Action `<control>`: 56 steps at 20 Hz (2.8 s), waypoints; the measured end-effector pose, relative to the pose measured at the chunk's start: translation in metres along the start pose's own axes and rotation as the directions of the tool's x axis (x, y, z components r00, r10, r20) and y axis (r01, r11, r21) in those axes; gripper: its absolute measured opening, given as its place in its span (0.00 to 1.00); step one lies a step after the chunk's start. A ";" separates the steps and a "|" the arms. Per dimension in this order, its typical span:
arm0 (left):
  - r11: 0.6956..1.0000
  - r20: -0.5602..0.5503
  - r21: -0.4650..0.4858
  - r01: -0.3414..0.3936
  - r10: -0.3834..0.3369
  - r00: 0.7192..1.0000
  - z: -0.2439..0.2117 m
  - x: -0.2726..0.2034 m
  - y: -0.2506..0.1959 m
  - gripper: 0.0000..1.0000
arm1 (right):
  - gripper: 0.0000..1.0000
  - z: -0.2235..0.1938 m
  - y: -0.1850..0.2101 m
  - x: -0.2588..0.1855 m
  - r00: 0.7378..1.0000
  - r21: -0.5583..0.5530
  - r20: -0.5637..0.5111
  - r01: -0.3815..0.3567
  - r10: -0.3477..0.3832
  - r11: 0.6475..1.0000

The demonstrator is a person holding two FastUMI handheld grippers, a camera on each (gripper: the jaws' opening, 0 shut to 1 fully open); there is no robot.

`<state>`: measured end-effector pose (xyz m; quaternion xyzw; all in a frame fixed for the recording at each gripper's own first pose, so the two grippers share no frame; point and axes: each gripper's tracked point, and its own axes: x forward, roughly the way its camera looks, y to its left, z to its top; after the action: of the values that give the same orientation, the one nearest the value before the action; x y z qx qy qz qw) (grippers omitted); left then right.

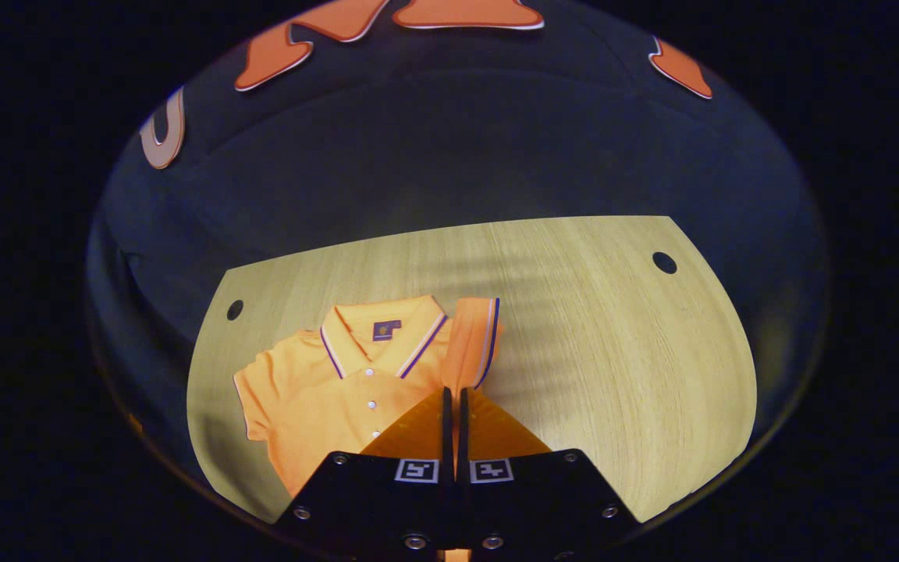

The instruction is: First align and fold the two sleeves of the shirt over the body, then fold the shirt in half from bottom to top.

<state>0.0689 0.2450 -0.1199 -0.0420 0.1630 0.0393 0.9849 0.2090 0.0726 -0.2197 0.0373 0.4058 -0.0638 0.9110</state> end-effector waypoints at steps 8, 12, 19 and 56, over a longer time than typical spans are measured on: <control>1.000 -0.008 -0.012 -0.010 0.010 1.000 -0.003 -0.005 0.029 0.99 | 0.02 -0.020 0.056 0.007 0.998 -0.052 -0.040 -0.056 0.054 0.997; 1.000 -0.018 -0.016 -0.016 0.015 1.000 -0.005 -0.004 0.034 0.99 | 0.04 -0.028 0.078 0.011 0.992 -0.053 -0.054 -0.114 0.111 0.992; 1.000 -0.030 -0.014 -0.003 0.003 1.000 -0.008 0.000 0.026 0.99 | 0.22 -0.027 0.110 0.008 0.970 -0.007 -0.056 -0.235 0.235 0.972; 0.999 -0.655 0.023 -0.021 0.031 0.755 -0.125 0.212 -0.104 0.99 | 0.99 -0.013 -0.082 -0.078 0.979 -0.043 0.141 -0.140 0.144 0.989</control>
<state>0.2387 0.1432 -0.2990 -0.0438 0.4978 0.0349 0.8655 0.1360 0.0000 -0.1715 0.0464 0.3366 0.0056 0.9405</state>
